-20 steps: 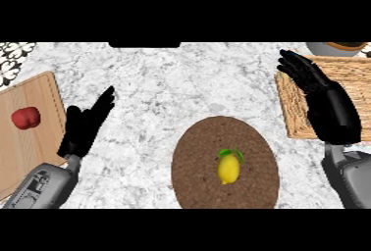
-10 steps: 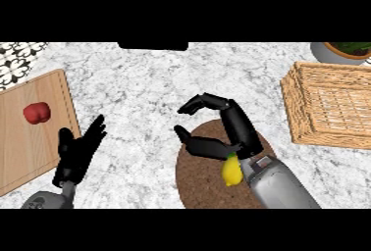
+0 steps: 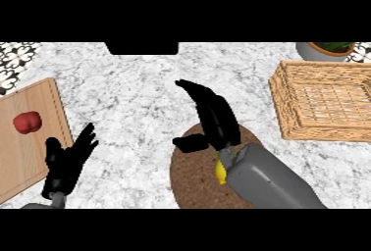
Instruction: Pick the lemon from the placemat and place it in the basket
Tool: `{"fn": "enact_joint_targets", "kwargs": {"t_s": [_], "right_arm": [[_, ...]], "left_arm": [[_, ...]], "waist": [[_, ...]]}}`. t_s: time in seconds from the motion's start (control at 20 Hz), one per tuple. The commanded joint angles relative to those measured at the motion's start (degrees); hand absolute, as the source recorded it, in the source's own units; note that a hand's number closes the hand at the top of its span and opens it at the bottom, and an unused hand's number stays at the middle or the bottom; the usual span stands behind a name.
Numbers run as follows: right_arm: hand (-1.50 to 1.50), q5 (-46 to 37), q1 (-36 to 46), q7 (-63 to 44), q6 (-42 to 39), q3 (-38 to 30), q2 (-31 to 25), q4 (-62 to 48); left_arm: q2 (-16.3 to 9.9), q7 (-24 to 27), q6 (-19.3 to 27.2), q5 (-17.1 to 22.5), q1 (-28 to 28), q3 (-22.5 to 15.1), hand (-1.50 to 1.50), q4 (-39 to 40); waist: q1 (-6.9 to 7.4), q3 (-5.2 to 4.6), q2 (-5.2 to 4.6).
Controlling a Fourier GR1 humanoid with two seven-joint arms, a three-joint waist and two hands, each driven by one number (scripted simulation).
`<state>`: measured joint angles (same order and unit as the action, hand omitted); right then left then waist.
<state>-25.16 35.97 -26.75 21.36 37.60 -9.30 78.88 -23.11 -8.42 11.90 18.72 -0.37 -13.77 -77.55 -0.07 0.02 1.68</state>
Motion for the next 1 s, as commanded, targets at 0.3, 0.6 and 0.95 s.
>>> {"fn": "enact_joint_targets", "kwargs": {"t_s": [0.3,0.6,0.95], "right_arm": [[-1.5,-1.49,17.8,-28.84,-30.68,-0.99,-11.18,10.51],[-1.5,15.07,21.42,-40.2,-49.35,-5.2,-12.31,15.19],[-1.5,26.1,23.96,-48.63,-54.76,-4.55,-15.98,18.03]], "left_arm": [[-0.72,-2.15,0.39,0.18,7.04,-0.46,0.0,0.62],[-0.46,-1.4,0.29,0.53,6.61,0.59,0.0,0.89],[-1.52,-3.06,0.1,0.55,8.04,0.64,0.0,-1.37]], "waist": [[-1.73,-0.3,0.23],[-2.41,-0.28,-0.26],[-2.22,-0.25,-0.07]]}}
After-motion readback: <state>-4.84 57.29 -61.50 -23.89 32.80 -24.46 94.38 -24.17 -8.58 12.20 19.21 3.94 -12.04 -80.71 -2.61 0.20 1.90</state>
